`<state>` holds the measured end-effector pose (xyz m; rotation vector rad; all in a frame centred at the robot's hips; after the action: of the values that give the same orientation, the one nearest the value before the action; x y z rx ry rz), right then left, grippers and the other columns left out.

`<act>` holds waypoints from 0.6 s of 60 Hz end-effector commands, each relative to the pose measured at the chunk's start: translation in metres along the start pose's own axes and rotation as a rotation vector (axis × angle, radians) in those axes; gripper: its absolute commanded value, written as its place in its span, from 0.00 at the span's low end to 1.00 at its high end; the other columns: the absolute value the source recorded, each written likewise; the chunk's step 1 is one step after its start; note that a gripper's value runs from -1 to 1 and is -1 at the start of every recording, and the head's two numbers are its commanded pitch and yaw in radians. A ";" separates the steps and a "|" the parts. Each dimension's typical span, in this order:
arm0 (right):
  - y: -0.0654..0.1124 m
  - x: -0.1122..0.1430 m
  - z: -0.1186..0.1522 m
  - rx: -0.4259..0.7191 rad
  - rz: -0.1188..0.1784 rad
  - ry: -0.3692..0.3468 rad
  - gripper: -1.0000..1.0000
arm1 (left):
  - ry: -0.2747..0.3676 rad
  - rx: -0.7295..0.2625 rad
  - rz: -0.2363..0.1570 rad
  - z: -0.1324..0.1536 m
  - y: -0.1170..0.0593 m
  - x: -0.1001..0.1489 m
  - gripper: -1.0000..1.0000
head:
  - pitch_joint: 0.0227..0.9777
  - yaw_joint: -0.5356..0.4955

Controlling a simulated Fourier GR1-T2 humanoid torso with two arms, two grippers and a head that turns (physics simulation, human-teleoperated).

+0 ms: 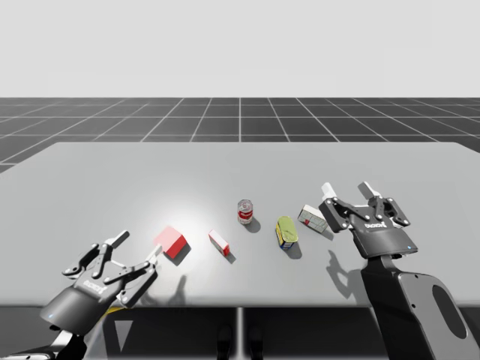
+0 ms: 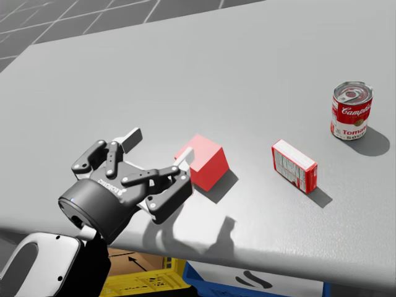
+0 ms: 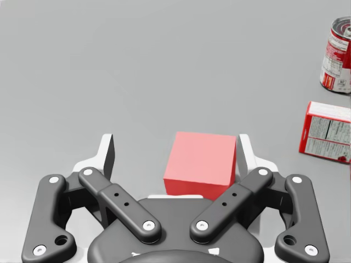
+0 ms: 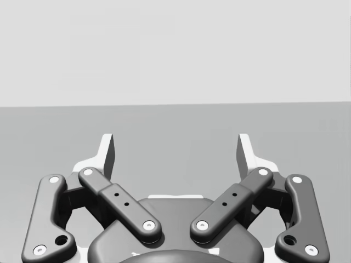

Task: Find the red cube and pick it up.

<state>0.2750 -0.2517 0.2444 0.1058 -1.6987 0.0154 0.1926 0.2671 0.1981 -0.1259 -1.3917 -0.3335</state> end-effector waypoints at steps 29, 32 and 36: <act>-0.002 0.001 -0.001 -0.008 -0.008 -0.009 0.00 | 0.130 -0.081 0.072 -0.034 0.007 -0.063 0.00 | 0.90 0.89; -0.003 0.001 -0.001 -0.009 -0.008 -0.009 0.00 | 0.132 -0.074 0.059 -0.038 0.006 -0.063 0.00 | 0.90 0.88; -0.003 0.001 -0.001 -0.010 -0.009 -0.009 0.00 | 0.132 -0.077 0.056 -0.044 0.004 -0.062 0.00 | 0.90 0.88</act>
<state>0.2759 -0.2536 0.2450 0.1063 -1.7065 0.0021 0.2152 0.2733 0.1337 -0.2055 -1.2460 -0.3390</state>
